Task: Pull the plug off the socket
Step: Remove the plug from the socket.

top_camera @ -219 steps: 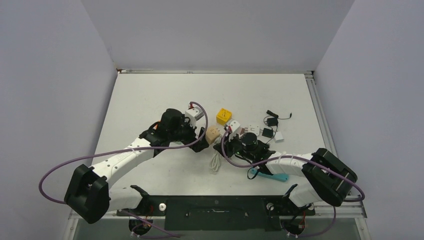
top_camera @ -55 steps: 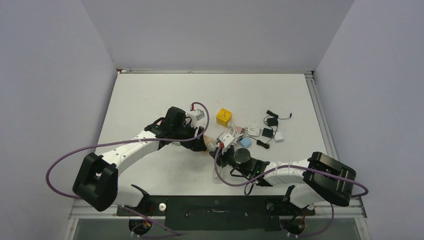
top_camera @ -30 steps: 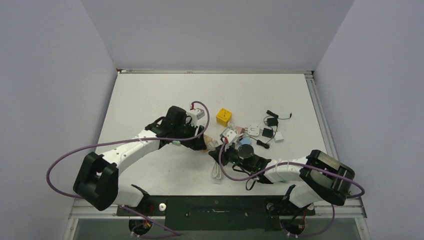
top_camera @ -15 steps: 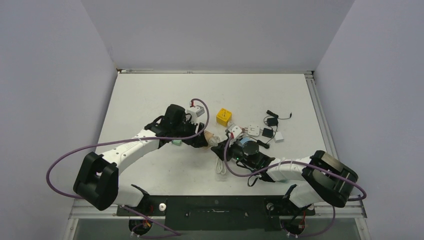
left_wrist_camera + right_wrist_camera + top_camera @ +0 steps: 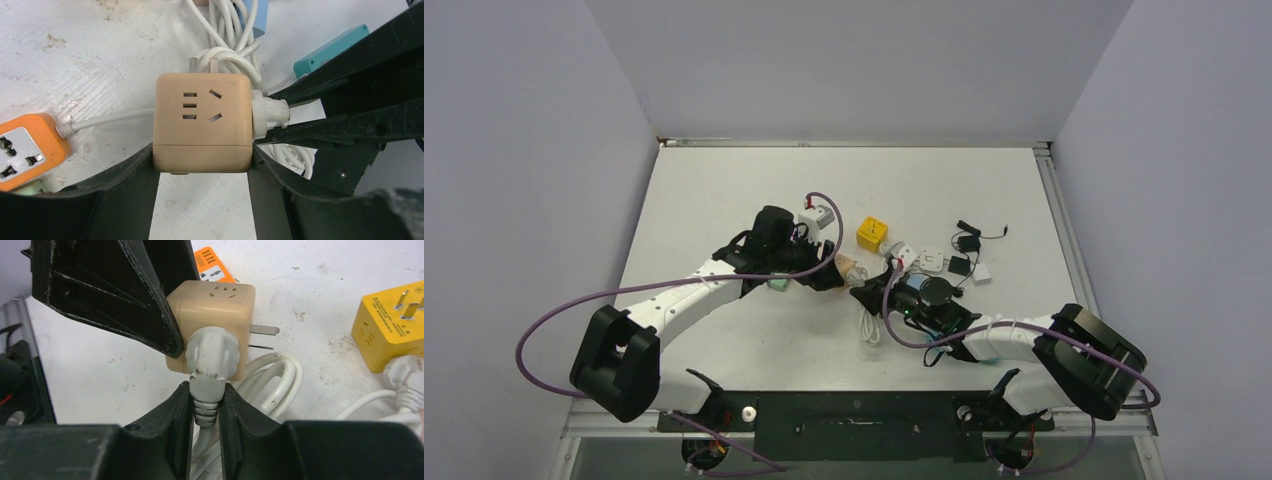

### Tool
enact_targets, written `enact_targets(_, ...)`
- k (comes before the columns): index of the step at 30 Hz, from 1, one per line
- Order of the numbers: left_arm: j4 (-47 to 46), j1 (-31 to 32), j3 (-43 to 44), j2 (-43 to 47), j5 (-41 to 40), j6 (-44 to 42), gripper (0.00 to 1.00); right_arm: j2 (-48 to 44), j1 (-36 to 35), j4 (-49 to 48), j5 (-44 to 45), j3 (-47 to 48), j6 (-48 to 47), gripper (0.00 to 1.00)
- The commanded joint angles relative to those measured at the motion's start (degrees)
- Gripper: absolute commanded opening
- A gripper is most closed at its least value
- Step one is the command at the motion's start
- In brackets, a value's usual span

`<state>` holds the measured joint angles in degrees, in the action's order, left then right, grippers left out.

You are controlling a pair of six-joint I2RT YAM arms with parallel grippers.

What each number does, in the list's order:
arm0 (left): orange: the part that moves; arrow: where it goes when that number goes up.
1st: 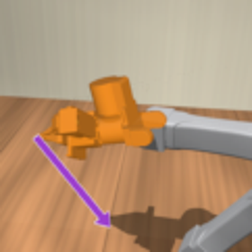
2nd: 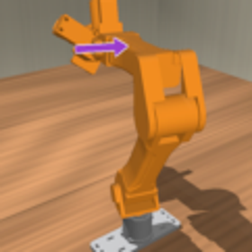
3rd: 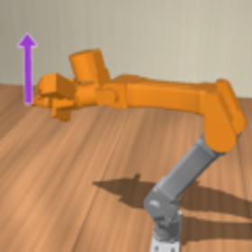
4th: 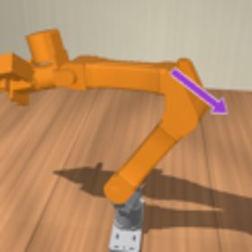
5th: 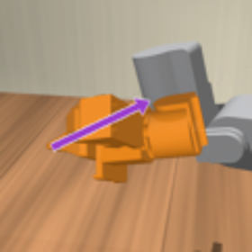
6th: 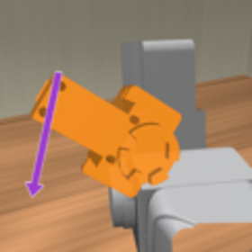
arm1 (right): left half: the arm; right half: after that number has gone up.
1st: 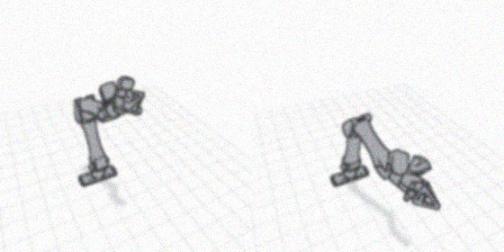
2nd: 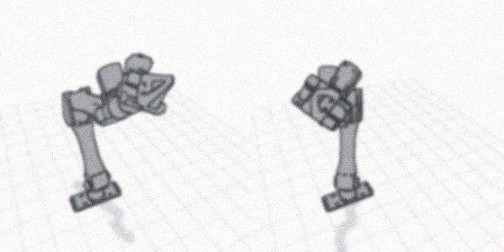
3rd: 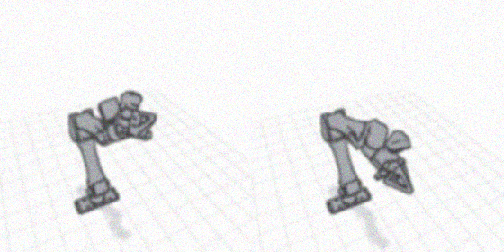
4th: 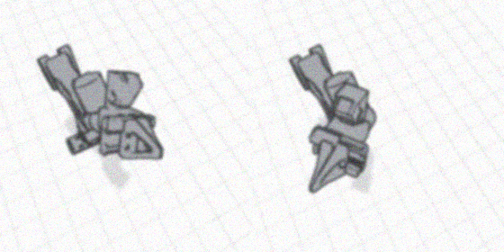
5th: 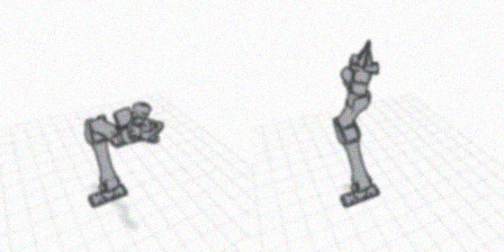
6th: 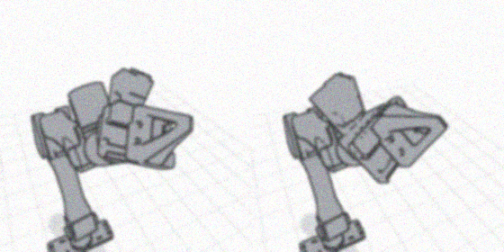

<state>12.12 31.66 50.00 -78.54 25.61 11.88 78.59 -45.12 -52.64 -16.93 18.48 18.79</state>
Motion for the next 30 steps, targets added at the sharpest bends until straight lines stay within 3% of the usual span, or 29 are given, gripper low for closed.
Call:
enact_targets(1,4.1,-2.5,1.0,0.0,-13.7,-2.3,0.00,-5.7,-6.7,-1.2,11.3,0.7,-6.5,0.05)
enact_targets(8,6.1,-5.0,1.9,-2.0,-14.9,-1.0,0.00,-4.2,-23.3,1.8,30.4,3.6,-18.2,0.05)
enact_targets(14,5.4,-5.1,1.9,-2.2,-13.2,-1.1,0.00,-2.8,-24.1,1.2,30.2,4.2,-17.3,0.05)
enact_targets(18,4.4,-4.8,1.6,-1.9,-10.9,-1.6,0.00,-4.6,-19.4,0.0,25.4,2.5,-12.9,0.05)
enact_targets(26,2.5,-0.9,0.8,-0.2,-6.2,-5.3,0.00,-3.7,0.0,-9.1,3.4,-1.8,3.3,0.05)
enact_targets(30,1.6,-0.1,0.3,0.3,-5.1,-5.7,0.00,-0.2,3.1,-13.2,-2.0,-1.7,7.0,0.05)
